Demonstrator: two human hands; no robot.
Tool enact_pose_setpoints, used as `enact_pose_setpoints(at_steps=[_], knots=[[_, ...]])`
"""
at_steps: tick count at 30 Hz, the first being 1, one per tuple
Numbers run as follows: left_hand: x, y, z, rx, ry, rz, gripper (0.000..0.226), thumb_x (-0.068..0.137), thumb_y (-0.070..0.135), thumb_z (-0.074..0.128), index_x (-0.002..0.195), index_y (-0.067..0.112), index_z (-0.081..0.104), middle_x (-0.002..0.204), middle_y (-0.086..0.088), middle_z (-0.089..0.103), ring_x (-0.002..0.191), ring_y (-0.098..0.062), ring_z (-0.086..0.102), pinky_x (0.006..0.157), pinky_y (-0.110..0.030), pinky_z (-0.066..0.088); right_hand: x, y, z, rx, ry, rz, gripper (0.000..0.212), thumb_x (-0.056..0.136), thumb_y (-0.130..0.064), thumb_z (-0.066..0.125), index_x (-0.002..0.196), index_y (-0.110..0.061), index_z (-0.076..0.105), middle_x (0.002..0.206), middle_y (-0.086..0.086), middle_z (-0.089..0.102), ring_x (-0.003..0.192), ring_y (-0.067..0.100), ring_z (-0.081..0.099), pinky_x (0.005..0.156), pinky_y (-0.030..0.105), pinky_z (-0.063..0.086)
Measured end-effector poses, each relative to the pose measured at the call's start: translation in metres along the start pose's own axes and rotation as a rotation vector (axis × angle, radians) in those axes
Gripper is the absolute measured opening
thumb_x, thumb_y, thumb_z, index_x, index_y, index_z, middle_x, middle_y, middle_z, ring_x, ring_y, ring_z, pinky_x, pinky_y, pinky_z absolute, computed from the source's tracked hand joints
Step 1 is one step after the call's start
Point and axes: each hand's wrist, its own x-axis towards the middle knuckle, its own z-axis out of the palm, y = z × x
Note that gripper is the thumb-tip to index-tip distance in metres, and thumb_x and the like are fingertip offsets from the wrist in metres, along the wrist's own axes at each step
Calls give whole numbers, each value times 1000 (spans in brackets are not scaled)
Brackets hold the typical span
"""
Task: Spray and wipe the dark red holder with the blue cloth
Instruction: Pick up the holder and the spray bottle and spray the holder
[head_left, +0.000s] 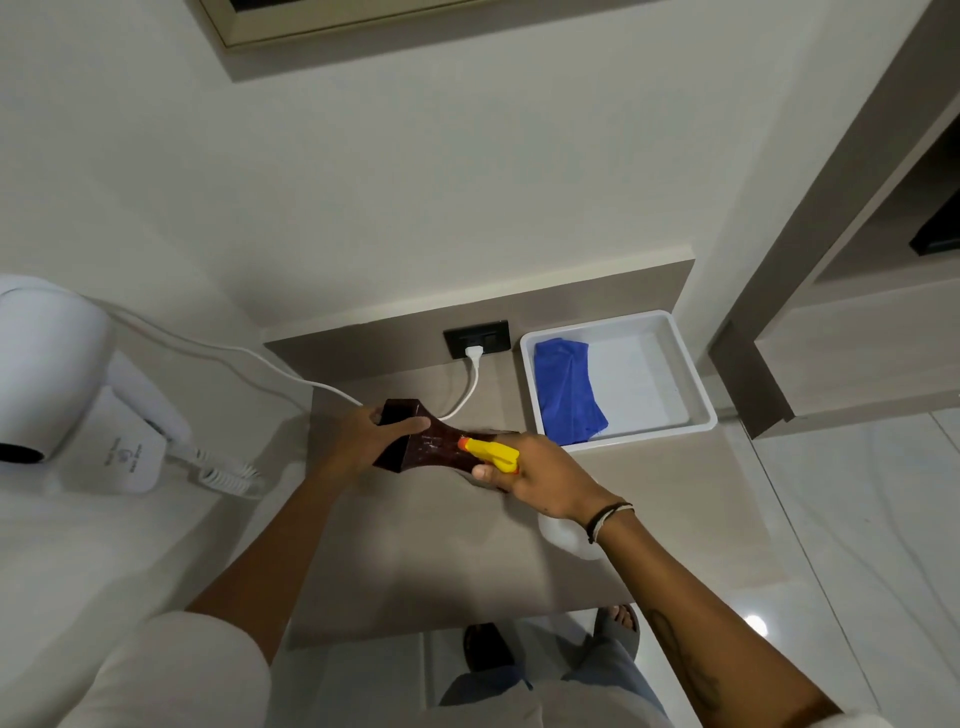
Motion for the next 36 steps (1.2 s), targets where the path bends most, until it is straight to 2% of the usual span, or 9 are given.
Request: enact_pose_setpoints(at_steps=[5,8,10,13,16,20,27,32,36], knots=[[-2,0,7,-53,-123,56,83,95,49,71,166,32,30,158,-9,45,135,-27,53,90,-23,49,-1,8,0,-48,-5,60,55,100,-56,62,139,-17,63,127,7,75,111,25,72,95,46,62],[-4,1,11,-3,-68,101,68,100,45,66,161,34,40,163,-17,34,144,-35,45,107,-34,47,-1,18,0,-77,6,100,54,100,-58,60,134,-18,65,120,7,78,104,23,74,91,44,63],[-6,-1,11,34,-53,131,66,100,40,68,160,32,42,161,-19,31,146,-36,41,104,-30,44,-1,24,0,-99,21,131,53,100,-58,61,136,-19,64,121,6,78,105,23,74,90,38,63],[-7,-7,9,105,-69,176,91,85,37,85,163,28,38,160,-15,28,146,-32,37,107,-25,39,-3,32,-2,-95,30,171,54,101,-56,60,140,-19,62,120,6,77,106,23,73,85,31,57],[-8,-12,8,164,-93,230,116,67,18,95,164,25,32,160,-15,28,148,-33,35,122,-47,38,-8,38,-3,-116,23,215,50,103,-56,57,133,-17,63,101,-2,71,93,19,68,76,26,49],[-6,-16,8,153,-80,322,120,58,-3,96,161,16,37,160,-14,39,147,-34,41,119,-53,42,-11,43,-3,-114,28,237,50,103,-56,56,134,-17,63,99,1,71,91,18,67,79,30,53],[-10,-16,-3,163,-50,354,113,57,7,99,156,17,45,146,-1,55,131,-20,54,105,-36,49,-12,37,-4,-3,57,173,43,102,-52,60,127,-17,66,93,-9,66,87,13,66,79,28,52],[-14,-10,-8,72,-61,202,69,69,21,98,131,20,69,112,7,76,100,-5,72,93,-34,63,-10,18,5,33,-2,60,41,100,-52,64,118,-16,68,106,5,77,94,19,72,80,33,59],[-17,-4,-3,32,-58,82,46,75,28,94,116,16,74,97,2,77,84,-9,73,59,-13,56,-4,3,12,-45,35,-52,47,101,-52,63,134,-20,64,121,5,77,100,17,70,82,27,56]])
